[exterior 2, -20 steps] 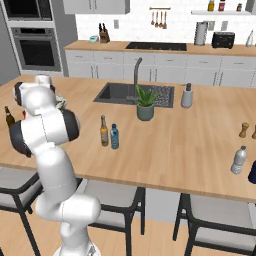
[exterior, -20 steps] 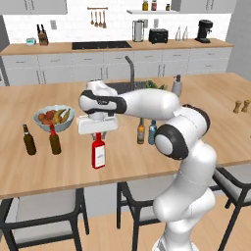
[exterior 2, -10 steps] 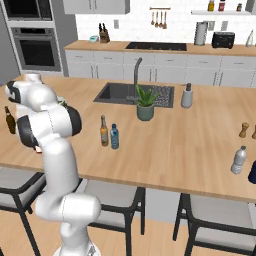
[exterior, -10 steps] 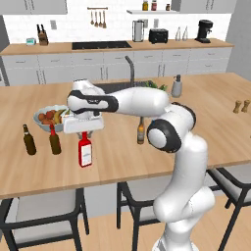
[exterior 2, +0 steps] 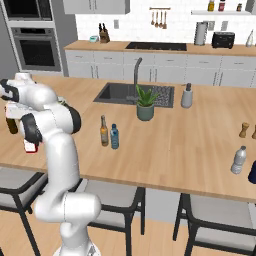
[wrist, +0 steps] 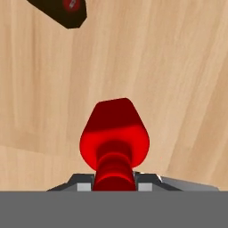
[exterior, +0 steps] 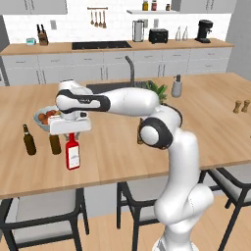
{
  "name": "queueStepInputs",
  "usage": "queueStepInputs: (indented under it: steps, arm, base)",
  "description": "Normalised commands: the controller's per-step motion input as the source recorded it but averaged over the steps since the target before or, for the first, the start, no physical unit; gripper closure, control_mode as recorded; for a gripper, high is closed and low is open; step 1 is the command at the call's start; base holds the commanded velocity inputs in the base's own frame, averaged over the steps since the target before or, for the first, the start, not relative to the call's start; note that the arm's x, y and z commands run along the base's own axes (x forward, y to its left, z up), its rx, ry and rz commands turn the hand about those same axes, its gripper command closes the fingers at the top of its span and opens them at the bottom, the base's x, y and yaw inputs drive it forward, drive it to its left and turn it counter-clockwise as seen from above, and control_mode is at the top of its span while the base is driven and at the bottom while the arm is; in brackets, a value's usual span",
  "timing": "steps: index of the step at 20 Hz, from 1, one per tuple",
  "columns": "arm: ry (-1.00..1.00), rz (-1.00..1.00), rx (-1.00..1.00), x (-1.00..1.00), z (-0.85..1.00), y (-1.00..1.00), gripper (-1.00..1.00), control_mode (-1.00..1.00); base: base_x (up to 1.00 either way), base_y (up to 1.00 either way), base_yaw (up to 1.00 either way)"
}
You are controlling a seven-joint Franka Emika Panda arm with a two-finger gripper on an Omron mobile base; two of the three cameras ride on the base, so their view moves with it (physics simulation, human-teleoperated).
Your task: Move the plastic bottles in the middle to the plastics group, and the glass bottles in the middle to the glass group.
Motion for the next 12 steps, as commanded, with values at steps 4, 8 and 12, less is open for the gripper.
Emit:
queueStepInputs:
  steps: [4,8,12]
  arm:
    - [0.03,0.00,0.00,0.00,-0.02,0.48,1.00,-1.00]
    - [0.01,0.00,0.00,0.00,-0.22,0.17,1.00,-1.00]
    - [0.00,0.00,0.00,0.00,-0.23,0.02,1.00,-1.00]
  base:
    - [0.00,0.00,0.00]
    - [0.00,0.00,0.00]
    - [0.00,0.00,0.00]
